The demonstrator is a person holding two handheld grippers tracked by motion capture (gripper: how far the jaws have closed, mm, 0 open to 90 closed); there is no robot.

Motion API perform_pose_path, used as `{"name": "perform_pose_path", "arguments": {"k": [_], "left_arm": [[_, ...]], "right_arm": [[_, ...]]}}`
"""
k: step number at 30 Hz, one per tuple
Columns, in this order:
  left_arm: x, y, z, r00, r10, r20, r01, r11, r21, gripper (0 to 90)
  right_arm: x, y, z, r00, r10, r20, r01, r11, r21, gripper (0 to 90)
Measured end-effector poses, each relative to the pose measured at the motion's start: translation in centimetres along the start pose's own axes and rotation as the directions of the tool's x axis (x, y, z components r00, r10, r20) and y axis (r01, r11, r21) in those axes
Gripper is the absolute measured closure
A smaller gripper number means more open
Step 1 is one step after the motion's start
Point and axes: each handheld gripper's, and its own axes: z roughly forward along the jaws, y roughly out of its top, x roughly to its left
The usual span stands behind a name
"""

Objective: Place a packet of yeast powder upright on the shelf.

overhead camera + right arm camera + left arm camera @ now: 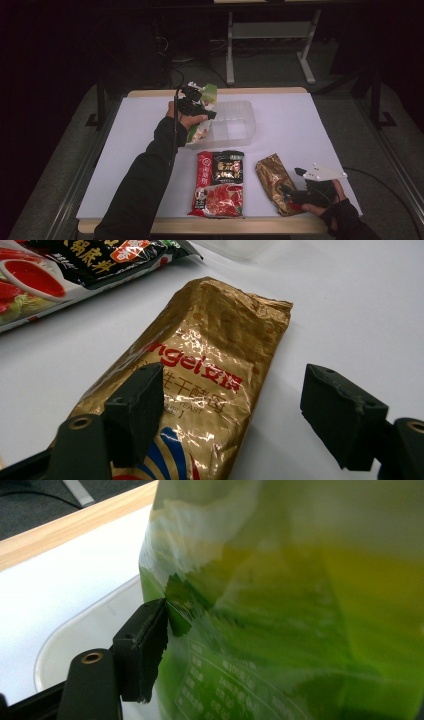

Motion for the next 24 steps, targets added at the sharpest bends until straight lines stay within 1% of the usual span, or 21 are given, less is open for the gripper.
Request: {"name": "perform_pose_path", "arguments": {"k": [2, 3, 4, 5, 6, 8, 9, 10, 12, 13, 14, 15, 16, 17, 18, 19, 20, 21, 22, 23, 24], "left_arm": [[-0.2, 0.1, 0.1, 0.9987, 0.01, -0.051, -0.01, 0.9998, 0.016, 45.3], [-0.4, 0.1, 0.1, 0.9975, 0.013, -0.069, -0.012, 0.9997, 0.023, 55.7], [-0.6, 0.1, 0.1, 0.9957, 0.02, -0.091, -0.017, 0.9995, 0.027, 64.0], [-0.7, 0.1, 0.0, 0.9935, 0.028, -0.11, -0.026, 0.9994, 0.025, 71.7], [-0.8, 0.1, 0.0, 0.9916, 0.031, -0.125, -0.029, 0.9994, 0.02, 76.8], [-0.7, -0.2, -0.1, 0.9887, 0.022, -0.148, -0.026, 0.9995, -0.021, 81.2], [-0.7, -0.4, -0.2, 0.9854, 0.011, -0.17, -0.019, 0.9985, -0.051, 82.8], [-0.6, -0.7, -0.3, 0.9807, -0.012, -0.195, -0.008, 0.9947, -0.102, 84.8], [-0.3, -1.0, -0.7, 0.9773, -0.047, -0.206, 0.005, 0.9803, -0.198, 86.2], [-0.2, -1.2, -0.9, 0.9744, -0.067, -0.214, 0.013, 0.9697, -0.244, 86.2], [-0.1, -1.4, -1.2, 0.9708, -0.089, -0.223, 0.02, 0.9558, -0.293, 86.2], [0.0, -1.6, -1.4, 0.9668, -0.114, -0.229, 0.028, 0.9375, -0.347, 86.2], [0.0, -1.8, -1.6, 0.9686, -0.129, -0.213, 0.038, 0.9221, -0.385, 86.1], [0.1, -2.1, -1.7, 0.9739, -0.129, -0.187, 0.038, 0.9039, -0.426, 86.1], [0.0, -2.5, -1.6, 0.9724, -0.137, -0.189, 0.038, 0.8914, -0.452, 86.1], [-0.2, -2.9, -1.4, 0.9698, -0.141, -0.199, 0.032, 0.8831, -0.468, 85.8], [-0.2, -3.3, -1.1, 0.9731, -0.139, -0.184, 0.032, 0.8722, -0.488, 85.5], [-0.4, -3.9, -0.8, 0.969, -0.142, -0.202, 0.021, 0.8627, -0.505, 85.4], [-0.6, -4.4, -0.4, 0.9664, -0.141, -0.215, 0.01, 0.8563, -0.516, 85.3], [-0.6, -4.9, -0.1, 0.9692, -0.137, -0.204, 0.014, 0.8596, -0.511, 85.1], [-0.6, -5.3, 0.2, 0.9704, -0.136, -0.2, 0.016, 0.862, -0.507, 84.6]], "right_arm": [[0.0, 0.0, 0.0, 1.0, 0.006, 0.0, -0.006, 1.0, 0.002, 24.9], [0.0, 0.0, 0.0, 1.0, 0.002, 0.001, -0.002, 1.0, 0.003, 25.3], [0.1, 0.0, 0.0, 1.0, 0.001, -0.001, -0.001, 1.0, 0.003, 25.3], [0.1, 0.0, 0.0, 1.0, 0.001, -0.003, -0.001, 1.0, 0.004, 25.4], [0.1, 0.1, 0.0, 1.0, -0.002, -0.004, 0.002, 1.0, 0.004, 25.5], [0.1, 0.1, 0.0, 1.0, -0.002, -0.003, 0.002, 1.0, 0.003, 25.5], [0.1, 0.1, 0.0, 1.0, -0.004, -0.002, 0.004, 1.0, 0.002, 25.4], [0.1, 0.1, 0.0, 1.0, -0.004, -0.002, 0.004, 1.0, 0.001, 25.4], [0.2, 0.1, 0.0, 1.0, -0.005, -0.004, 0.005, 1.0, 0.0, 25.3], [0.2, 0.1, 0.0, 1.0, -0.007, -0.004, 0.007, 1.0, 0.0, 25.2], [0.2, 0.1, 0.0, 1.0, -0.008, -0.003, 0.008, 1.0, 0.0, 25.2], [0.2, 0.1, 0.0, 1.0, -0.008, -0.004, 0.008, 1.0, -0.001, 25.2], [0.1, 0.1, 0.0, 1.0, -0.007, -0.005, 0.007, 1.0, -0.005, 25.1], [0.1, 0.1, 0.0, 1.0, -0.006, -0.005, 0.006, 1.0, -0.005, 25.1], [0.1, 0.1, 0.0, 1.0, -0.006, -0.005, 0.006, 1.0, -0.004, 25.0], [0.1, 0.1, 0.0, 1.0, -0.007, -0.007, 0.007, 1.0, -0.004, 24.9], [0.2, 0.1, 0.0, 0.9999, -0.009, -0.007, 0.009, 1.0, -0.005, 24.8], [0.2, 0.1, -0.1, 0.9999, -0.011, -0.007, 0.011, 1.0, -0.005, 24.8], [0.3, 0.1, -0.1, 0.9999, -0.01, -0.008, 0.01, 1.0, -0.007, 24.7], [0.3, 0.1, -0.1, 0.9999, -0.013, -0.01, 0.013, 1.0, -0.011, 24.7], [0.3, 0.2, -0.1, 0.9998, -0.02, -0.007, 0.019, 1.0, -0.014, 24.7]]}}
